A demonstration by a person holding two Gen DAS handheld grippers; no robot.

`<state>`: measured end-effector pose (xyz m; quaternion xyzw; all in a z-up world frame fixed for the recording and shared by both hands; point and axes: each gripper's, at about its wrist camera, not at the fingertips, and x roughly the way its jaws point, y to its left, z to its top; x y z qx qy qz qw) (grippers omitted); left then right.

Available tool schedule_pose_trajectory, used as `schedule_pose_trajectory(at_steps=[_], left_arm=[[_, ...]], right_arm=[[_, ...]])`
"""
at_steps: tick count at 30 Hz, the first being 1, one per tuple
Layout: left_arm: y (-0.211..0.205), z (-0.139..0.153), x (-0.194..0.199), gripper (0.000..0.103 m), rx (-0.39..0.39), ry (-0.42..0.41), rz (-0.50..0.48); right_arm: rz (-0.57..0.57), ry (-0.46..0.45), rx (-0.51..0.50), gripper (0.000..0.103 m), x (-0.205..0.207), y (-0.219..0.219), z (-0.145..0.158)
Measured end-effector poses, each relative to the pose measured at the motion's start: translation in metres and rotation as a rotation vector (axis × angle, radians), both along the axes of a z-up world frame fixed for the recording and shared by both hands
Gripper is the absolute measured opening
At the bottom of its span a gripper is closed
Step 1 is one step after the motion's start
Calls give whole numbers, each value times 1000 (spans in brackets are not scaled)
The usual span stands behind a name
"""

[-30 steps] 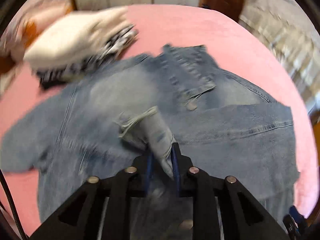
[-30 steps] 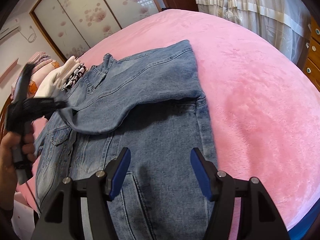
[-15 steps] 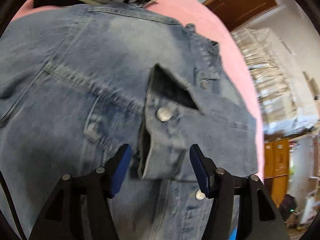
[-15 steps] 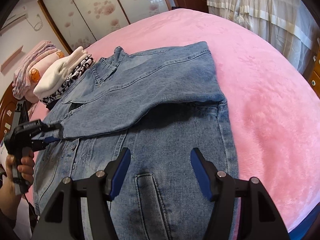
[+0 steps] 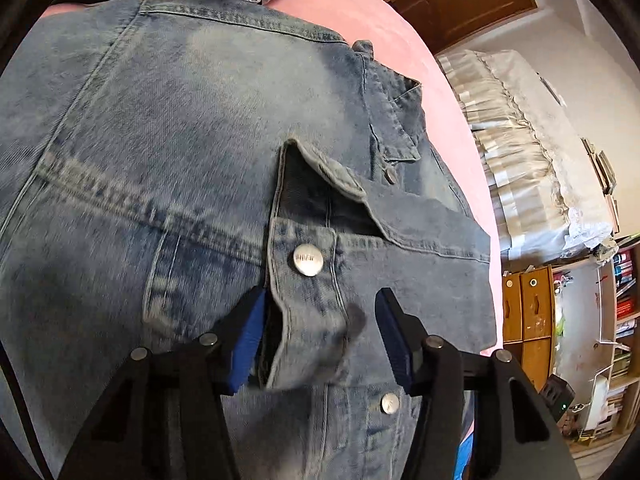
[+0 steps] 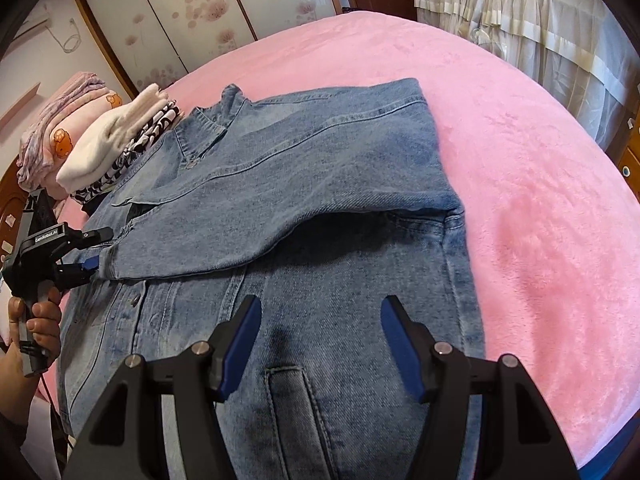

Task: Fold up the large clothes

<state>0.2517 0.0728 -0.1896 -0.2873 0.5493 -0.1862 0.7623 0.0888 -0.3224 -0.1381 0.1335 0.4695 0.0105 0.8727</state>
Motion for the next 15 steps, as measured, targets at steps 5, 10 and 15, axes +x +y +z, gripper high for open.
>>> schedule_pose_trajectory(at_steps=[5, 10, 15], left_arm=[[-23, 11, 15, 5, 110, -12, -23], [-80, 90, 10, 3, 276, -300, -114], [-102, 137, 22, 3, 373, -481, -113]], right_arm=[[11, -10, -25, 62, 2, 6, 5], [0, -25, -53, 62, 1, 1, 13], [-47, -52, -64, 62, 5, -16, 22]])
